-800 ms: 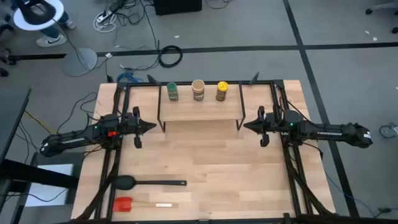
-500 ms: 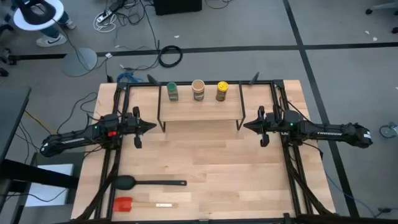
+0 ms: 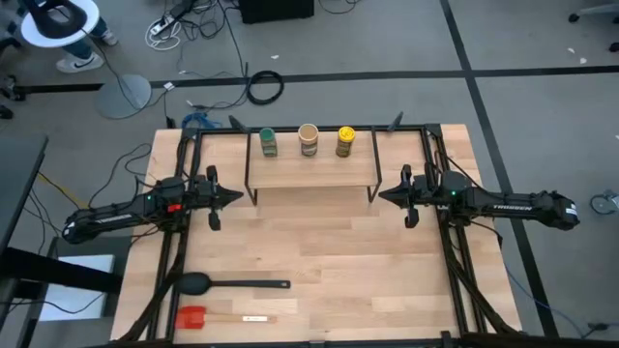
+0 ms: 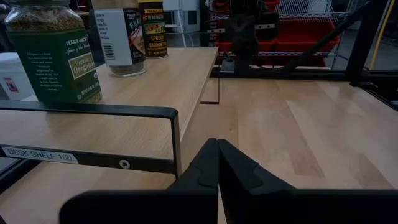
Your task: Shelf spices
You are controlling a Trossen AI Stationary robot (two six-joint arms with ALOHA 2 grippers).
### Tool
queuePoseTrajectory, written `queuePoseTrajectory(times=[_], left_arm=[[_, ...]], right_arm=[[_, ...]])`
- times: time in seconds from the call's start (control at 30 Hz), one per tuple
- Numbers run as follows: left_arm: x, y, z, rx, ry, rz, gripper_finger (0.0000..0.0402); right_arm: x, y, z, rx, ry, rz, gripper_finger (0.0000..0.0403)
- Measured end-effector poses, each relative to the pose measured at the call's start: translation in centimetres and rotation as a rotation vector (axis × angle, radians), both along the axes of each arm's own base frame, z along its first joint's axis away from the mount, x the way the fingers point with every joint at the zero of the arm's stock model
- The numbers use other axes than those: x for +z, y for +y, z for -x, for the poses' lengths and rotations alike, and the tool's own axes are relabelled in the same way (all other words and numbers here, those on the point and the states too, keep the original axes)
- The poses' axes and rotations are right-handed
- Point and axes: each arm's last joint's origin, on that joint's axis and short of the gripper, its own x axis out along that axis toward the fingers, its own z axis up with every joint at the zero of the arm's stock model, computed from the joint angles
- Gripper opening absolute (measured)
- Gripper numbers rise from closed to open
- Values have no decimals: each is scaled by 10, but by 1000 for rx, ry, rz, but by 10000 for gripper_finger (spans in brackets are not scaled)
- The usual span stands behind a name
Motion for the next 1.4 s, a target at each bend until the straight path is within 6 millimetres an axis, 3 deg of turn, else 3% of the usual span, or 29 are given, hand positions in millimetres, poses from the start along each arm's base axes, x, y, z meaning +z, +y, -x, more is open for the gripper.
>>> queuePoseTrajectory(times=[0.17,0.33,0.53,0.77,0.93,1.2,1.4], left_arm=[[0,0,0,0,0,0,5],[0,0,0,0,0,0,5],[0,0,0,0,0,0,5],[0,0,0,0,0,0,5],[0,0,0,0,-1,0,5],[0,0,0,0,-1,0,5],[0,0,0,1,0,0,5]], right_arm=[[17,-2,1,-78,-134,125,9],[67,-5,8,-228,-366,142,9],[131,-7,9,-284,-418,68,9],[207,-12,-15,-247,-410,-17,9],[247,-17,-38,-228,-448,-92,9],[271,-32,-74,-350,-497,-3,9],[268,-52,-100,-410,-474,-3,9]])
